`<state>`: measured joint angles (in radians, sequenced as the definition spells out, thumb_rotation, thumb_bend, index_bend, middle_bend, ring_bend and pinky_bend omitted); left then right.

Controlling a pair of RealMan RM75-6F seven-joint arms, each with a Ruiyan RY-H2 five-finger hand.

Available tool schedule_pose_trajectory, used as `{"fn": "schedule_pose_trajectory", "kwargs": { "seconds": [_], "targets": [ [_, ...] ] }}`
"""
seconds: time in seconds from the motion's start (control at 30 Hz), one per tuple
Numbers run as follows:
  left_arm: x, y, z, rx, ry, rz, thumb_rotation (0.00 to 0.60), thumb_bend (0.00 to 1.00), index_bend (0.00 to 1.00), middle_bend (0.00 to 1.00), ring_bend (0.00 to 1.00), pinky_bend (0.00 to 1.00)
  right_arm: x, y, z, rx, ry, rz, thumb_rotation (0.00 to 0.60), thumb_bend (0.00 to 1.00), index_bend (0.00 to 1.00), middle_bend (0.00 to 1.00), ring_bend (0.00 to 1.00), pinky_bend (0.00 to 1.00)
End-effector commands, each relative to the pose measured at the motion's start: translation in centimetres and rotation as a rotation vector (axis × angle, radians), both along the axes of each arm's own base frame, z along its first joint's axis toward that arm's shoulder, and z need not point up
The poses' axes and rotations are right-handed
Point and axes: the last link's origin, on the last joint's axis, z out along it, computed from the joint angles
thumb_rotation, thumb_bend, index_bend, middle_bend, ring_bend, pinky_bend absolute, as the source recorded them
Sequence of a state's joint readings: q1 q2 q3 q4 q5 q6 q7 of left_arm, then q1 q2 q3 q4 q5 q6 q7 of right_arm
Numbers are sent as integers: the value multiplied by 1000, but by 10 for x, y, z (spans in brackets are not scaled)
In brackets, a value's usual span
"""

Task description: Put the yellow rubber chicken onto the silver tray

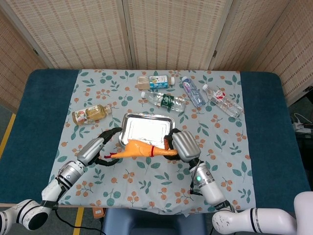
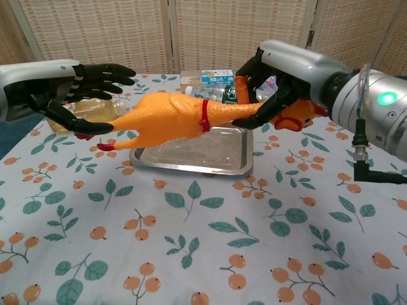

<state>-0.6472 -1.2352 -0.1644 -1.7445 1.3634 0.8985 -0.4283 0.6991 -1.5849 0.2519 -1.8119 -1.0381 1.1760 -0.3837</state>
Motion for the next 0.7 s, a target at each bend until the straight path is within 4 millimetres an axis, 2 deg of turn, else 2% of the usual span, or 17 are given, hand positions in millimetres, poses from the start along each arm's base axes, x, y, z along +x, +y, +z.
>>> {"fn": "schedule_pose_trajectory", "kwargs": {
  "seconds": [0.03,0.13,0.3,0.5,0.7],
  "targets": [
    [-6,0,5,14,37,-5,600,295,0,0,0,0,-8,-9,5,-25,-9,-30,600,391,945,724,959,1000],
    [-17,3,14,55,88,-8,600,300,0,0,0,0,-17,-19,8,-47,-19,-62,600,391,945,725,959,1000],
    [-49,9,34,122,207,26,600,314,0,0,0,0,-23,-39,1,-86,-42,-95,600,391,948,727,950,1000],
    [-92,4,51,223,324,55,600,330,0,0,0,0,-17,-58,-30,-111,-92,-117,600,390,950,727,869,1000],
    [-109,-7,58,230,323,52,600,336,0,0,0,0,-15,-67,-64,-96,-75,-134,600,390,951,727,836,1000]
  ]
}}
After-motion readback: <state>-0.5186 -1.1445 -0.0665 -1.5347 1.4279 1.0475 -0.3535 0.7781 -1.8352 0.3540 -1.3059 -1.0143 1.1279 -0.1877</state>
